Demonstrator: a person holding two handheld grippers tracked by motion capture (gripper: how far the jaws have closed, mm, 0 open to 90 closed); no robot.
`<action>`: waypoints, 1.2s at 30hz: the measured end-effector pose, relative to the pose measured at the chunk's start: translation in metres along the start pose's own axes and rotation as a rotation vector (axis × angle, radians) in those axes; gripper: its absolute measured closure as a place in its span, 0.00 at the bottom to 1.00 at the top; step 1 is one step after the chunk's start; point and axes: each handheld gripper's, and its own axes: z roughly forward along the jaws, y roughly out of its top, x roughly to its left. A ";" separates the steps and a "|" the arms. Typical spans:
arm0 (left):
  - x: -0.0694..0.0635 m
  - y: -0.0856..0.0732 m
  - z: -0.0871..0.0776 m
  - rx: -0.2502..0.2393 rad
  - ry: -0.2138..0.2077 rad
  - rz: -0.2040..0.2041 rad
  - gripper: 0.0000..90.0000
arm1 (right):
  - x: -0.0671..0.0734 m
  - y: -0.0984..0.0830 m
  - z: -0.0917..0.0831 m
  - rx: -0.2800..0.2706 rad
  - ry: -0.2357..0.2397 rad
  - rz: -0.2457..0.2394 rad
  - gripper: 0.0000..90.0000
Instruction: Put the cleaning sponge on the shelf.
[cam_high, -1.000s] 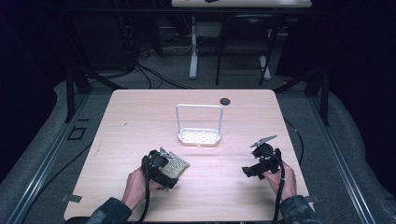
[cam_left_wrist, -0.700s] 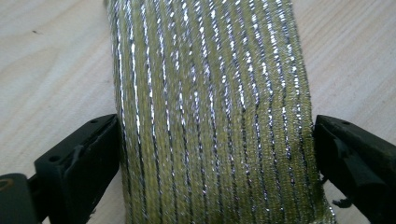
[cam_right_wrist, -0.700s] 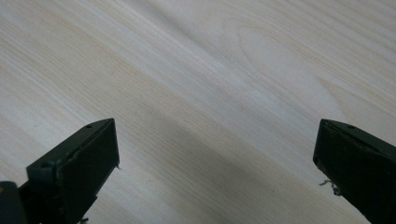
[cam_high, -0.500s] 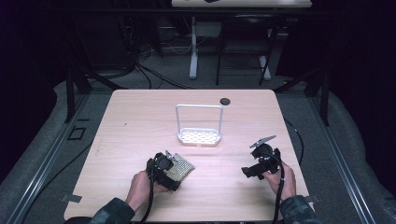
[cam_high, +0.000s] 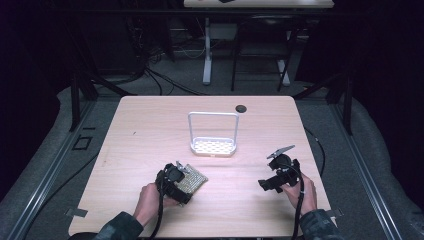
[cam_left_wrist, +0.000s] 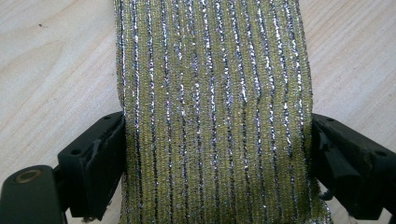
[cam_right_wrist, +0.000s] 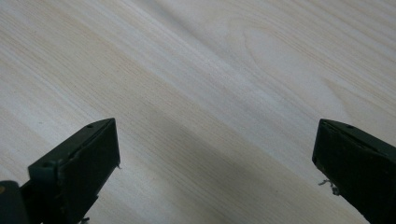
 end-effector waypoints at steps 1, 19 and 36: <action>0.000 0.000 0.000 0.000 0.000 0.000 0.13 | 0.000 0.000 0.000 0.000 0.000 0.000 0.00; -0.002 0.001 -0.010 -0.036 0.002 0.012 0.14 | -0.001 0.000 0.000 0.000 0.002 0.000 0.01; -0.002 0.006 -0.025 -0.090 0.004 0.003 0.14 | 0.000 0.000 0.001 0.007 0.013 0.006 0.01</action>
